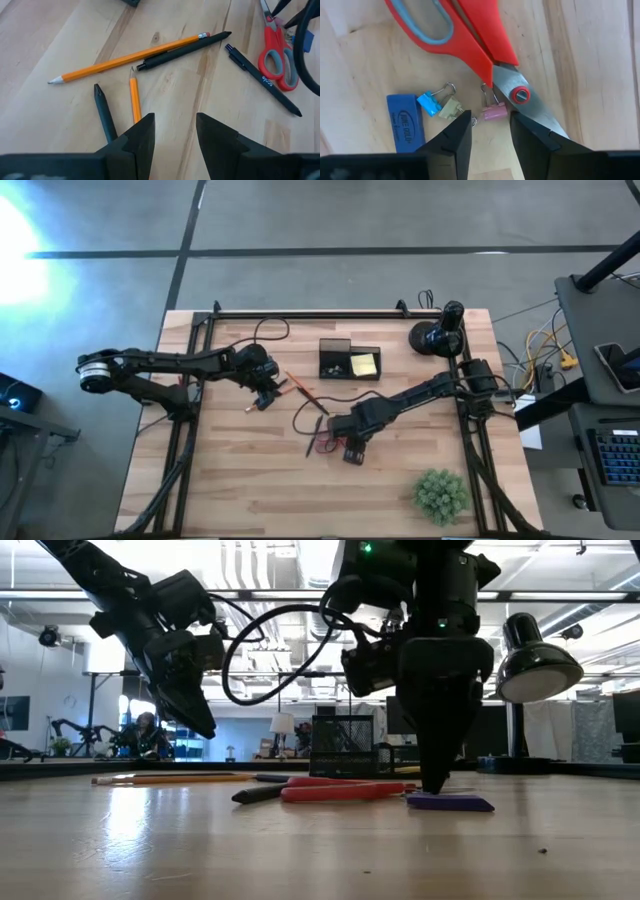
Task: Pick and place office supplies into organizer
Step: Put the pink binder clip into the desk organizer
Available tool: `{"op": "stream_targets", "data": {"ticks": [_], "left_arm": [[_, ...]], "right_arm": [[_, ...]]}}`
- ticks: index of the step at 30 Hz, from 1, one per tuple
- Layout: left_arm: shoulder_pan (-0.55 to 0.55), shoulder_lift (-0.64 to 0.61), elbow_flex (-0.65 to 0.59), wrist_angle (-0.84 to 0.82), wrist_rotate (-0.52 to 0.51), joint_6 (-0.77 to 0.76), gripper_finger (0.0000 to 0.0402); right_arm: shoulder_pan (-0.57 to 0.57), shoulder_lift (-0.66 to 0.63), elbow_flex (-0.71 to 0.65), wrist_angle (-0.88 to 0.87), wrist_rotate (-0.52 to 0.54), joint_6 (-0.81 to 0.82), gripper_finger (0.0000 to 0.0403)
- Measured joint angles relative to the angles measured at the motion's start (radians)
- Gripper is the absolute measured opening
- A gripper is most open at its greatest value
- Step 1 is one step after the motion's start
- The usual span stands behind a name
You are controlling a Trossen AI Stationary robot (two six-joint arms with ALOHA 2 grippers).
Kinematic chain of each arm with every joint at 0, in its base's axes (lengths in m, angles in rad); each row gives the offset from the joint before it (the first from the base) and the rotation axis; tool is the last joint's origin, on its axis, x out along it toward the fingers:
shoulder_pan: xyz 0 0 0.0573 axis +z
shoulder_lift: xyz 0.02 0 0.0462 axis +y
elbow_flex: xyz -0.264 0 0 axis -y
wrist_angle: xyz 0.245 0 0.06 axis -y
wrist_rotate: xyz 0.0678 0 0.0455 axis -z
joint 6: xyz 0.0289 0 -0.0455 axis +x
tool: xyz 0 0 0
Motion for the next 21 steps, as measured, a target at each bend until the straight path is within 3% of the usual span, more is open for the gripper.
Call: {"op": "stream_targets", "data": {"ticks": [21], "left_arm": [[0.000, 0.000, -0.001, 0.000, 0.000, -0.004, 0.0129]], "right_arm": [[0.001, 0.006, -0.004, 0.039, 0.029, -0.105, 0.0092]]}}
